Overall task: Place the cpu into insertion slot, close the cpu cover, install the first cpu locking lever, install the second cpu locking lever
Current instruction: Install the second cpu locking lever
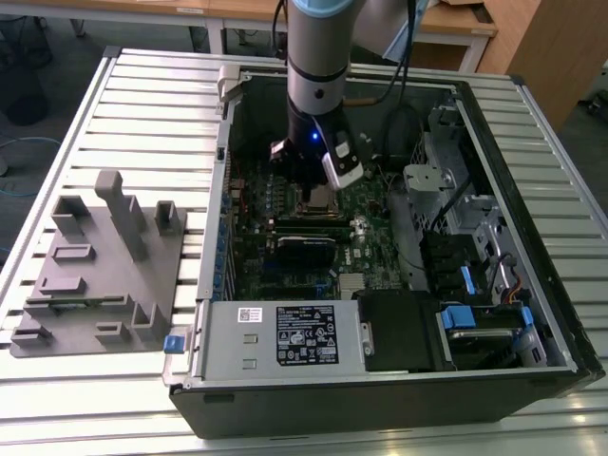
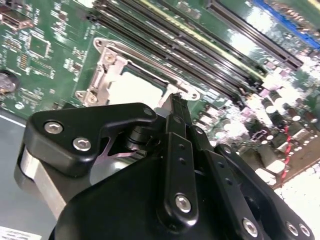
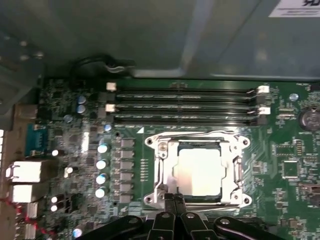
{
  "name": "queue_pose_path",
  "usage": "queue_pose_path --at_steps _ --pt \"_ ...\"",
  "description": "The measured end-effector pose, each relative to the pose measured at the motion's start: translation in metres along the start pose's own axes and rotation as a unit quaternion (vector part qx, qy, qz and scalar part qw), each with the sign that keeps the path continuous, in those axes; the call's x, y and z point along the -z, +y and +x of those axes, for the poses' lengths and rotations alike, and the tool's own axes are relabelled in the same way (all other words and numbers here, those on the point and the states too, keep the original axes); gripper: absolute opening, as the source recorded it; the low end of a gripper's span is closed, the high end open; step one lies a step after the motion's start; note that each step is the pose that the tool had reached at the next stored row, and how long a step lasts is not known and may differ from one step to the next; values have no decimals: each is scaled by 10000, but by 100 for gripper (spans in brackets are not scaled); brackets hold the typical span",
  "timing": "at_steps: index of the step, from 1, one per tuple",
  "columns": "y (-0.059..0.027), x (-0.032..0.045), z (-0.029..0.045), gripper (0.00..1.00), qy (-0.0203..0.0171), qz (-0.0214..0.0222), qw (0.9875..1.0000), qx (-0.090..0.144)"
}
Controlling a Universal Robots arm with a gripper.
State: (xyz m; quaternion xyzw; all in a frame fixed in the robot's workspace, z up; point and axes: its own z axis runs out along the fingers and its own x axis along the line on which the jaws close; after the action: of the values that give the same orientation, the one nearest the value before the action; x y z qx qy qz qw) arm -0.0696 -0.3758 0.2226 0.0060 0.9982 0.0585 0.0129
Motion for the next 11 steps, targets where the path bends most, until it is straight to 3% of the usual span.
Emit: queue_pose_path --at_steps 8,11 --pt "60 -21 -154 10 -11 18 10000 -97" --pt "94 -28 -179 10 -16 25 9999 -139"
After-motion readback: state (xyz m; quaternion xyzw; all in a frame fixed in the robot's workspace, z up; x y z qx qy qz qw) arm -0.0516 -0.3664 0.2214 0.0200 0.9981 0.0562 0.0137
